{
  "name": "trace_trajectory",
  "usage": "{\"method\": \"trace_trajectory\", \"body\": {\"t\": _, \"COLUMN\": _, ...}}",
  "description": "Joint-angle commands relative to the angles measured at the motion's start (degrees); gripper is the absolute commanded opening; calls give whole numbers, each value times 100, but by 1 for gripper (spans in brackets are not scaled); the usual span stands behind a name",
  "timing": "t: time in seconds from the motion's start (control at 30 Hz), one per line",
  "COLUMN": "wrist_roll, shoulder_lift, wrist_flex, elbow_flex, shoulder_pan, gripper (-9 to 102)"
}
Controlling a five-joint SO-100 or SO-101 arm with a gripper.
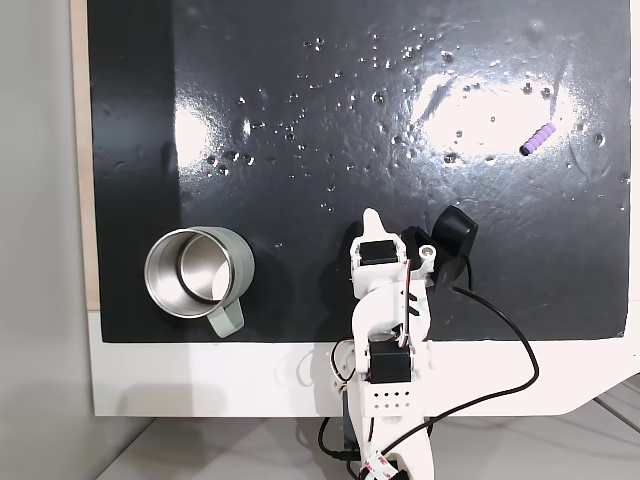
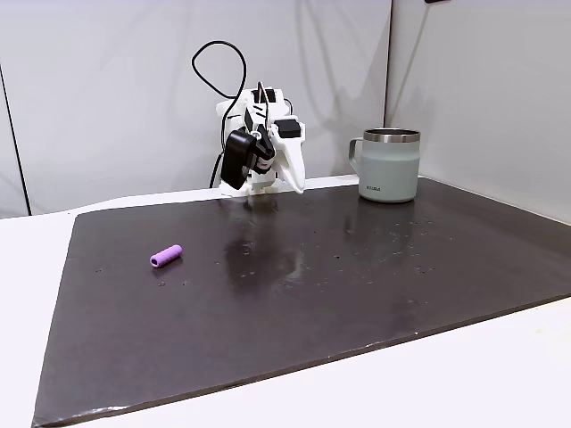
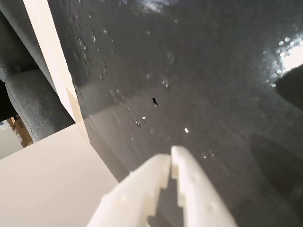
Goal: Grasp a pengrip and put it in the cup.
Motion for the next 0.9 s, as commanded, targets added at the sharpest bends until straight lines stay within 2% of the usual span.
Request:
{"method": "trace_trajectory", "body": {"t": 0.0, "wrist_roll": -220, "shoulder_lift": 70, "wrist_flex": -202, "elbow_flex": -26, "shoulder_pan": -272, "gripper": 0}}
{"method": "trace_trajectory", "body": {"t": 0.3, "wrist_roll": -264, "shoulder_lift": 70, "wrist_flex": -211, "elbow_flex": -26, "shoulder_pan": -281, "gripper": 0}}
{"method": "trace_trajectory", "body": {"t": 0.37, "wrist_roll": -598, "shoulder_lift": 70, "wrist_flex": -185, "elbow_flex": -53, "shoulder_pan": -281, "gripper": 0}}
{"method": "trace_trajectory", "body": {"t": 0.63, "wrist_roll": -2145, "shoulder_lift": -18, "wrist_flex": 1301, "elbow_flex": -1582, "shoulder_pan": 448, "gripper": 0}}
{"method": "trace_trajectory", "body": {"t": 0.73, "wrist_roll": -2540, "shoulder_lift": -1002, "wrist_flex": 1556, "elbow_flex": -2443, "shoulder_pan": 809, "gripper": 0}}
{"method": "trace_trajectory", "body": {"t": 0.87, "wrist_roll": -2918, "shoulder_lift": -3313, "wrist_flex": 1556, "elbow_flex": -3911, "shoulder_pan": 1494, "gripper": 0}}
